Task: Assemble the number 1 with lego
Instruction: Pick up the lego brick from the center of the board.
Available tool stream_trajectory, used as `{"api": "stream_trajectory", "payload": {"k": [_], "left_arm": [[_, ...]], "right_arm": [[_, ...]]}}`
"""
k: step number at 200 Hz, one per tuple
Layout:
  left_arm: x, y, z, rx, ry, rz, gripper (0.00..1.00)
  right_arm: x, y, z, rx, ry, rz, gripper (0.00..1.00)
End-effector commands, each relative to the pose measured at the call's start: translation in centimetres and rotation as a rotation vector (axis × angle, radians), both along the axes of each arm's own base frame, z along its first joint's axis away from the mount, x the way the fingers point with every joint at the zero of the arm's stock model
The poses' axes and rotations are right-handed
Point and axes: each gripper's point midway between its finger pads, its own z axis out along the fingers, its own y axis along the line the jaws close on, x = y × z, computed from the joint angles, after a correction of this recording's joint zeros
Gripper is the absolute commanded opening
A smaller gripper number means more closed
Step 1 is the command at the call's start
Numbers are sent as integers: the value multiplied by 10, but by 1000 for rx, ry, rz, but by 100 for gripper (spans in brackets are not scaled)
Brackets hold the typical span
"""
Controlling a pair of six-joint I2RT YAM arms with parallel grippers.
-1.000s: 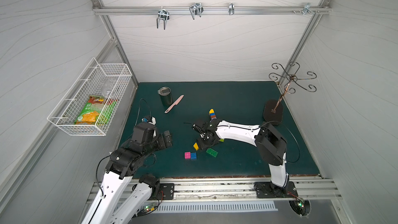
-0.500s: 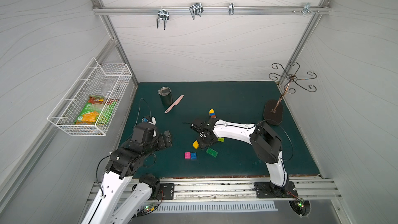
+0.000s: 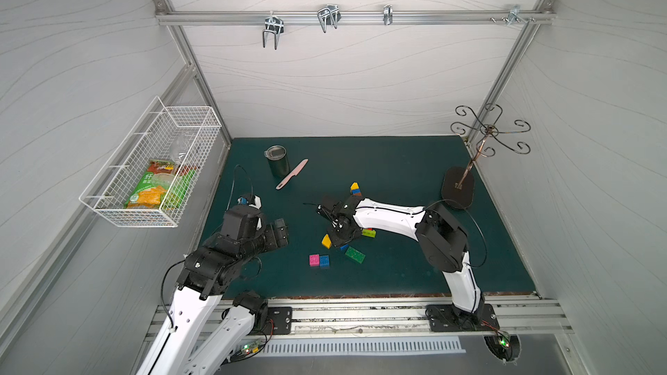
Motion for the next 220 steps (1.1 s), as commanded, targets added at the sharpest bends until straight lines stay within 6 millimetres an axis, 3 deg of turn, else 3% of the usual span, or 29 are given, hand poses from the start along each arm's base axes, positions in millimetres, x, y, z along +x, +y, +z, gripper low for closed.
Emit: {"api": "stream_trajectory", "payload": {"k": [1, 109, 189, 220], "left_arm": [[6, -1, 13, -14, -52, 4, 100], [6, 0, 13, -13, -51, 6, 100], [6, 0, 13, -11, -50, 8, 100], [6, 0, 13, -10, -48, 9, 100]], "right_arm": [[-2, -6, -4, -40, 15, -13, 44], [-6, -9, -5, -59, 22, 16, 50], [-6, -12, -6, -84, 19, 5, 45], [-6, -11, -6, -82, 21, 4, 37]]}}
